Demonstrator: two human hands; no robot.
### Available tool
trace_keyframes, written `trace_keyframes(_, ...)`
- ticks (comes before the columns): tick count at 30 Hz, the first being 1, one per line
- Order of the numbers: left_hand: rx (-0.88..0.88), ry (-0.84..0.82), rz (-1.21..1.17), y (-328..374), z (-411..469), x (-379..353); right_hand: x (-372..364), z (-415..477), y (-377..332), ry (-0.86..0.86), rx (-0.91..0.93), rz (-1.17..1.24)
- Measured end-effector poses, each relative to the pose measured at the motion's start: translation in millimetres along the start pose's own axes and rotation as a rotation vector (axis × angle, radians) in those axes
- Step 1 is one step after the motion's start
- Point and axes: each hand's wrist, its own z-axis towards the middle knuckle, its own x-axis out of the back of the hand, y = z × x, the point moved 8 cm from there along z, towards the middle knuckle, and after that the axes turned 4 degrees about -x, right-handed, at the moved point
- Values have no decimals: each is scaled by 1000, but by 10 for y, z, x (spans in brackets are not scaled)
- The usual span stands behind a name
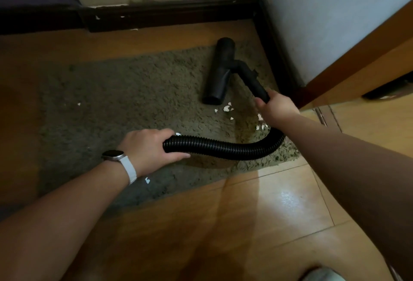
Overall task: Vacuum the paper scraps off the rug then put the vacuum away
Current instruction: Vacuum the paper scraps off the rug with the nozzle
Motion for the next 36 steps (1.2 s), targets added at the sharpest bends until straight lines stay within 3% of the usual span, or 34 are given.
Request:
trace_keyframes(12,-34,-24,-5,7,15,-30,-188,-250,466,12,-190,199)
trace_keyframes(26,58,4,-77,-183,-166,101,-2,198,-528,-90,-35,2)
trace_keyframes(36,-2,-42,-27,-93,-50,0,-229,-52,143,-79,-205,205)
